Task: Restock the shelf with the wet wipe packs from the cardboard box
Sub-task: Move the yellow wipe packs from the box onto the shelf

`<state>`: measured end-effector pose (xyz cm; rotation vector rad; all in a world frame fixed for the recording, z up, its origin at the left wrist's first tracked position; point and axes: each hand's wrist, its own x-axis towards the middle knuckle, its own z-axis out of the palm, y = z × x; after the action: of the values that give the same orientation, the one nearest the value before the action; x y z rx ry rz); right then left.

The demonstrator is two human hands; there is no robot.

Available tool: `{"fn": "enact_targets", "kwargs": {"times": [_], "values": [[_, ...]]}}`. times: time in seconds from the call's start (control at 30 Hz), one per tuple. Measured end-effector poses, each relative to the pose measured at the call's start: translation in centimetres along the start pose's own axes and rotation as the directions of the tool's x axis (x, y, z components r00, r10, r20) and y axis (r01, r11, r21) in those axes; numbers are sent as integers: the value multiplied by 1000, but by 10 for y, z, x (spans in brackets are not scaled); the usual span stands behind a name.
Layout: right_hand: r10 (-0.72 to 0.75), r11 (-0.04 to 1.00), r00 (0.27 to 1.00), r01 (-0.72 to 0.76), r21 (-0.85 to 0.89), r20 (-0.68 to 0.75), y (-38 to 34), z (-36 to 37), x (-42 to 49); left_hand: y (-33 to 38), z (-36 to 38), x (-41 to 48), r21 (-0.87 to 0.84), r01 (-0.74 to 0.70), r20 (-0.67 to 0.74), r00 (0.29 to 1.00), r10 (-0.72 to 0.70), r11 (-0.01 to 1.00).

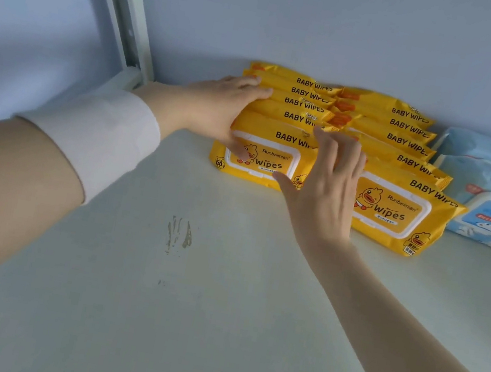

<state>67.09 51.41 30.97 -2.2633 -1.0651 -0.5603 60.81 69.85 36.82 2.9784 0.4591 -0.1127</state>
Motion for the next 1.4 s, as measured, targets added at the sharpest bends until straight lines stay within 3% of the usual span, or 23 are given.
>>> {"fn": "enact_targets", "kwargs": {"times": [0.03, 0.1, 0.13, 0.2, 0.47, 0.67, 0.8, 0.83, 0.93, 1.07, 1.2, 1.27, 1.4], "values": [[47, 994, 998, -50, 98, 31, -3, -3, -10, -3, 1, -1, -38, 3, -3, 1000, -3, 999], [235, 930, 938, -294, 222, 257, -4, -4, -22, -9, 2, -4, -85, 3, -32, 999, -5, 996], [335, 879, 872, -426, 215, 357, -2, -2, -23, -10, 4, -5, -92, 2, -51, 999, -7, 996], [448, 811, 803, -550, 199, 393, 3, 6, -16, -10, 7, -7, -82, -4, -84, 996, -3, 997], [544, 752, 722, -646, 135, 427, 2, 19, 10, -12, 13, -1, -73, -24, -154, 988, 13, 997], [524, 796, 742, -601, 71, 418, -5, 16, 12, -4, 11, -1, -40, -1, -120, 993, -4, 999], [446, 842, 707, -540, 11, 550, -1, 2, 13, 14, 2, -5, 101, 40, -43, 998, -36, 994], [387, 884, 677, -465, -43, 626, 2, -7, 15, 22, -2, -6, 160, 35, -40, 999, -29, 987], [236, 961, 497, -244, -127, 835, 17, -53, 20, 54, -18, -8, 247, 2, -97, 995, 22, 969], [254, 954, 373, -248, -168, 893, 68, -119, 18, 106, -26, 2, 261, -72, -156, 981, 115, 963], [438, 892, 422, -313, -326, 794, 123, -148, 7, 154, -8, 16, 265, -52, -76, 994, 74, 963], [470, 881, 503, -321, -348, 725, 144, -145, -7, 170, 2, 18, 275, -29, -59, 997, 47, 961], [423, 864, 678, -502, -42, 601, 153, -115, -34, 184, 19, 14, 313, 32, -132, 991, 9, 949]]}}
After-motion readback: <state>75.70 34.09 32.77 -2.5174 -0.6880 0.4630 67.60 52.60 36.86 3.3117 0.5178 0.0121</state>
